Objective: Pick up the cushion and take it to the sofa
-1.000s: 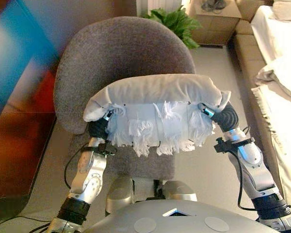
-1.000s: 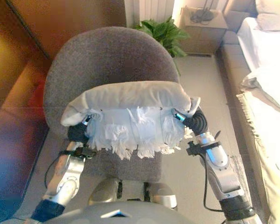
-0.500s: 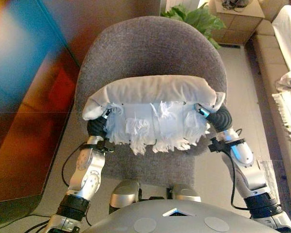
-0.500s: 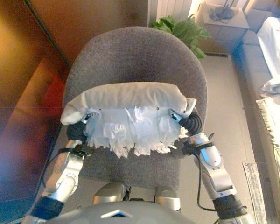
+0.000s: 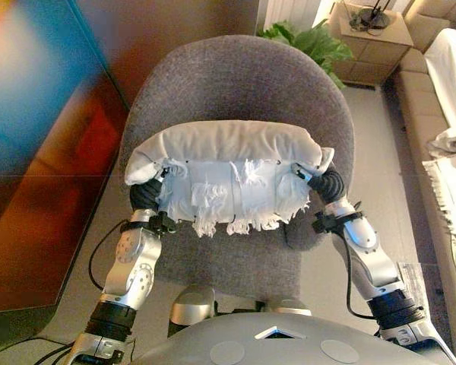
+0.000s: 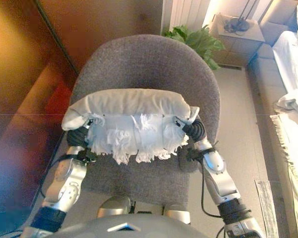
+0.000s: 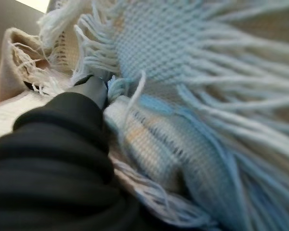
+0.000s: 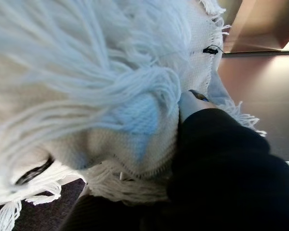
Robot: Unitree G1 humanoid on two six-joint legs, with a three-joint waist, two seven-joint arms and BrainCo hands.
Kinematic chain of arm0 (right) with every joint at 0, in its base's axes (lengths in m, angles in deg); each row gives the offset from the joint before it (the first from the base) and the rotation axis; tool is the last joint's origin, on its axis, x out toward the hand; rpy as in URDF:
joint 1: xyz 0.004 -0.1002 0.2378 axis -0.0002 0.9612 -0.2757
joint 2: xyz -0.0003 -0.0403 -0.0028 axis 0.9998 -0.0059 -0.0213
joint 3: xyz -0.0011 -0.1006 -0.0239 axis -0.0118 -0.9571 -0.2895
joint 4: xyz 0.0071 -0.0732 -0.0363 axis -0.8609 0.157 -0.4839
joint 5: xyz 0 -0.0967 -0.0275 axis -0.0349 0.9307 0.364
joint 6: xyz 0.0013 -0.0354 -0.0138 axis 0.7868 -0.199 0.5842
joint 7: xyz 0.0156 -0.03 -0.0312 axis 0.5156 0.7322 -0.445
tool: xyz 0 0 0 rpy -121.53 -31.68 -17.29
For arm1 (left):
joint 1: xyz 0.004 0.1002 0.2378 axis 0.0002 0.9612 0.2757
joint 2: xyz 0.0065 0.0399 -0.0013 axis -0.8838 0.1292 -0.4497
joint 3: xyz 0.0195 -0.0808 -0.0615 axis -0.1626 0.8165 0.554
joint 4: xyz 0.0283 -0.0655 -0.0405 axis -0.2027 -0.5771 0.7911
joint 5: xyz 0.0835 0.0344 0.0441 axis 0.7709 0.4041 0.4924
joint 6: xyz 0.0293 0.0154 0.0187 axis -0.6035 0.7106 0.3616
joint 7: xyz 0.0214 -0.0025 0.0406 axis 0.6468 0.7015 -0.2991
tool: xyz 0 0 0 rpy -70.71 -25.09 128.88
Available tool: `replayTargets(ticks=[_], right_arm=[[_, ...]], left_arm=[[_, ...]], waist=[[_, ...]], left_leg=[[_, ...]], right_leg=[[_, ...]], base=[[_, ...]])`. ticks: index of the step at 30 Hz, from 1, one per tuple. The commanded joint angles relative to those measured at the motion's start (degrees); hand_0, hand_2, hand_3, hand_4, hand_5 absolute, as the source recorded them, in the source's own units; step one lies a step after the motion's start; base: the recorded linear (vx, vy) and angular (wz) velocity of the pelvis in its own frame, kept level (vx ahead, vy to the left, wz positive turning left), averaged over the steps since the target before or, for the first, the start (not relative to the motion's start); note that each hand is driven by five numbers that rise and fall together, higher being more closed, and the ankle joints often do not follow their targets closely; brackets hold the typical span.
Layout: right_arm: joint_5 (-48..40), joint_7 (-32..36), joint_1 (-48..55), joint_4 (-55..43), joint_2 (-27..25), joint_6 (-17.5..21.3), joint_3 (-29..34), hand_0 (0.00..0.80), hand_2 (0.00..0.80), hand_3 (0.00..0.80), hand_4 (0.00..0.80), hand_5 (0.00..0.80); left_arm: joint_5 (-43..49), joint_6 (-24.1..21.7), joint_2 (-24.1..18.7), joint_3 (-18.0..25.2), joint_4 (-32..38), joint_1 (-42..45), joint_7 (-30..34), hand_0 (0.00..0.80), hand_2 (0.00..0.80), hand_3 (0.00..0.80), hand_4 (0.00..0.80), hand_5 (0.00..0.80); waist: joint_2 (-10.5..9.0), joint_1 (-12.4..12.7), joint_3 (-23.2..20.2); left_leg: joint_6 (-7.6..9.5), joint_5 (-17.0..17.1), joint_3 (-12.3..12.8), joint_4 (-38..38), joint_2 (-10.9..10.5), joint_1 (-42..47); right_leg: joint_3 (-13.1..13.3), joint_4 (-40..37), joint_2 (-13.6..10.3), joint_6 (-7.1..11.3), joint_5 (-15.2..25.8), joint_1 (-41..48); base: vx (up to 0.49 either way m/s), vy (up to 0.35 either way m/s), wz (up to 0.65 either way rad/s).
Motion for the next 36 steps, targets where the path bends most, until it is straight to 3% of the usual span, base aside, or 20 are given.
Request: replayTargets(ticks=[1,3,12,17,32,36], right_arm=[[-1.45,-0.29,-6.85,-1.22,2.08,1.64,-3.92,0.800,0.800,0.800,0.800,0.800],[-2.98,0.14,-8.36,2.08,2.58,-1.99,-4.75,0.800,0.800,0.800,0.800,0.800],[-7.08,-1.49,-18.62,17.55,5.89,-11.87,-6.80,0.800,0.800,0.800,0.800,0.800],[-9.59,-3.01,-21.57,21.80,7.46,-14.52,-6.71,0.800,0.800,0.800,0.800,0.800],[-13.64,-7.62,-32.38,40.18,9.64,-23.43,-8.43,0.800,0.800,0.800,0.800,0.800],[-14.25,-7.95,-35.78,46.29,10.45,-24.23,-8.41,0.800,0.800,0.800,0.800,0.800]], left_arm=[[4.55,-1.55,2.73,-2.86,-0.63,-9.58,2.33,0.800,0.800,0.800,0.800,0.800],[5.37,-0.21,3.38,-4.07,-4.42,-11.86,1.26,0.800,0.800,0.800,0.800,0.800],[6.60,7.42,7.23,-6.97,-20.59,-21.71,-7.55,0.800,0.800,0.800,0.800,0.800],[6.00,12.17,8.33,-7.58,-24.56,-24.71,-9.78,0.800,0.800,0.800,0.800,0.800],[3.51,18.21,12.35,-9.59,-44.05,-34.94,-12.71,0.800,0.800,0.800,0.800,0.800],[1.83,20.05,12.32,-9.68,-50.27,-38.88,-10.68,0.800,0.800,0.800,0.800,0.800]], waist=[[0.22,0.10,-5.60],[0.39,-0.30,-6.03],[0.52,-0.94,-7.16],[0.80,-1.17,-7.02],[1.48,-2.08,-6.96],[1.65,-2.42,-6.65]], left_leg=[[1.55,-4.26,3.64,0.95,0.62,2.82],[1.54,-4.44,3.97,0.52,0.80,3.58],[1.17,-4.78,4.10,0.03,1.00,5.09],[1.07,-4.91,4.59,0.03,1.15,5.42],[0.70,-5.51,5.60,0.06,1.24,7.04],[0.51,-5.64,5.98,0.13,1.32,7.47]], right_leg=[[0.54,0.04,-0.05,0.03,4.78,-2.49],[0.61,0.04,-0.02,0.02,4.69,-2.28],[-0.16,0.04,-0.03,0.05,4.43,-1.51],[-0.45,0.04,-0.01,0.00,4.34,-1.34],[-0.10,0.04,-0.03,0.03,4.05,-0.17],[0.23,0.04,-0.01,0.02,4.03,0.19]], base=[[0.063,0.017,0.00],[0.054,0.008,0.00],[0.039,-0.008,-0.01],[0.000,0.000,0.00],[0.047,0.012,0.00],[0.065,0.015,0.00]])
